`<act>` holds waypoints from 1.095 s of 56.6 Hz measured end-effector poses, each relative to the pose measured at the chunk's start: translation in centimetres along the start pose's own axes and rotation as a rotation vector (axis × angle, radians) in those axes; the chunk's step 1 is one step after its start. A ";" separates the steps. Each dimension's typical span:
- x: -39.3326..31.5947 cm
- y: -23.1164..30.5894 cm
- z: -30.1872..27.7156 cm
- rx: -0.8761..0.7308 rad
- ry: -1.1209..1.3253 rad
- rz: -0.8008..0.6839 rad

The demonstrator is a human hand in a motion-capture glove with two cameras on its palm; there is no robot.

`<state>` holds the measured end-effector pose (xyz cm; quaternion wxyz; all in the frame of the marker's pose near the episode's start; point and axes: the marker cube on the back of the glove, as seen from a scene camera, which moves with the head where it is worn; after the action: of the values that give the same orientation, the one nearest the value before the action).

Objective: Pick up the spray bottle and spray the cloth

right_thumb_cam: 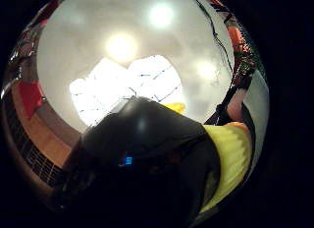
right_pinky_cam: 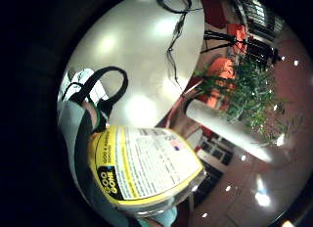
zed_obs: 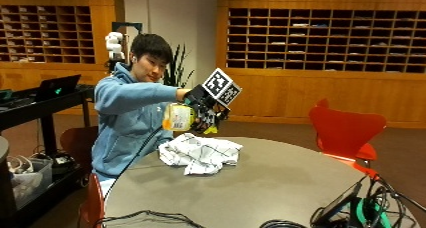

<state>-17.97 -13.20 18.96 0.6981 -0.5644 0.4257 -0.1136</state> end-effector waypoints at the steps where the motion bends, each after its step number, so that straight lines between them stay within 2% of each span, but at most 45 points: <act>1: 0.1 0.1 -0.1 0.002 0.000 0.003; 28: -0.1 -0.2 0.2 0.024 -0.043 -0.030; 37: -0.7 0.5 -1.1 0.135 -0.129 -0.092; 56: -3.7 5.3 -8.5 0.485 -0.805 -0.447; 62: -5.6 5.8 -9.8 0.584 -1.024 -0.508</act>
<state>-30.33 -14.39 16.44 0.8893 -0.4170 -0.1572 -0.1027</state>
